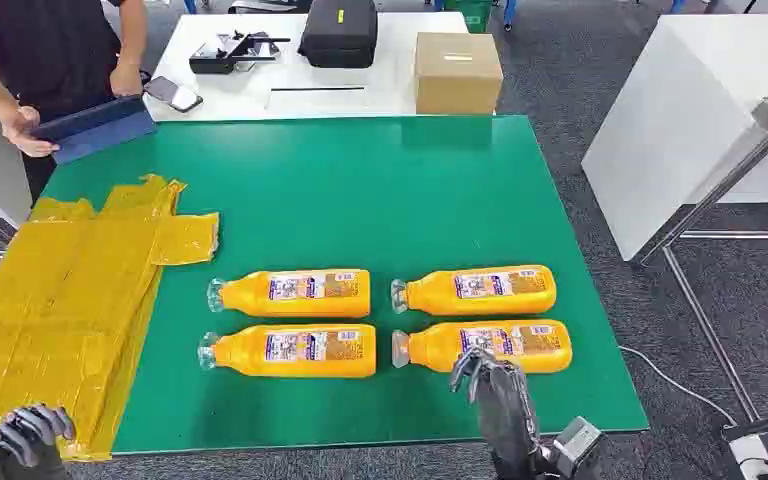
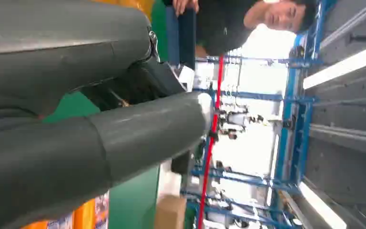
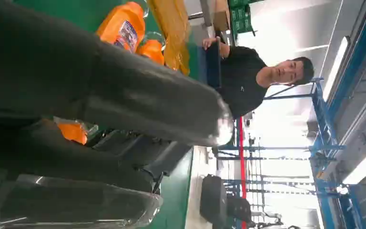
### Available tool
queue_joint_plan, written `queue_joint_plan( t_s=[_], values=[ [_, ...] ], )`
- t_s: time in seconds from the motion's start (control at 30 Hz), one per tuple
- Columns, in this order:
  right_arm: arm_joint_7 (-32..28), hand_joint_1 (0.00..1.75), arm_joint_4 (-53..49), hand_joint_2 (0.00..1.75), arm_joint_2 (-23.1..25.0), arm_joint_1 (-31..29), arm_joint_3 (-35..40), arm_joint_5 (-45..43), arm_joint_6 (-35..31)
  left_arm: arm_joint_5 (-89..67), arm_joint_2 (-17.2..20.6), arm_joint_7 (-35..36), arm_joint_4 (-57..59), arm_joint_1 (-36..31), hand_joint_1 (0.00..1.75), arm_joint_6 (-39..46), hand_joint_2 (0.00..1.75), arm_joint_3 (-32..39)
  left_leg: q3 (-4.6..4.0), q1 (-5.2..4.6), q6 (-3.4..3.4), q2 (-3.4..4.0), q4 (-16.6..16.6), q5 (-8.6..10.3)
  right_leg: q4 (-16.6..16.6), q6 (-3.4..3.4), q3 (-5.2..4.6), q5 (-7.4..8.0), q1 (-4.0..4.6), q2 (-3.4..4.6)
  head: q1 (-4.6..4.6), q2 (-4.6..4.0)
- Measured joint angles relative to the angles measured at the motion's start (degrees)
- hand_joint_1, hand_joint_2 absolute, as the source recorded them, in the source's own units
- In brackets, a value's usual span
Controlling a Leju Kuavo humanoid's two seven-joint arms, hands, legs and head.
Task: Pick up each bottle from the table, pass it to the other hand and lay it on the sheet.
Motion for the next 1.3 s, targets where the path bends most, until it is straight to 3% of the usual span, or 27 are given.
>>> queue_joint_plan(
  t_s=[0.53,1.13,1.3],
  values=[
    [0.11,0.00,-1.77,0.00,0.46,0.33,-0.72,1.35,-2.06,-3.45,-0.48,1.33,-1.53,0.00,0.00,2.49,0.00,0.52,0.23,-0.01,0.02,0.00,0.00,0.00,0.00,0.05,-0.26,0.01,0.00,-0.01,0.00,0.00],
    [1.13,0.00,-2.86,0.00,0.61,0.17,-0.70,1.90,-7.03,-7.91,-0.92,1.92,-0.39,-2.63,0.00,1.99,0.00,0.66,0.23,-0.01,0.02,0.00,0.00,0.03,0.00,0.05,0.17,0.03,0.00,-0.01,0.02,0.00],
    [3.94,0.00,-2.86,0.00,0.52,0.10,-0.68,7.13,-10.34,-10.47,-0.92,5.09,-0.11,-2.61,0.00,2.99,0.00,0.81,0.22,-0.01,0.02,0.00,0.00,0.03,0.00,0.05,0.18,0.03,0.00,-0.01,0.00,0.00]
  ],
)
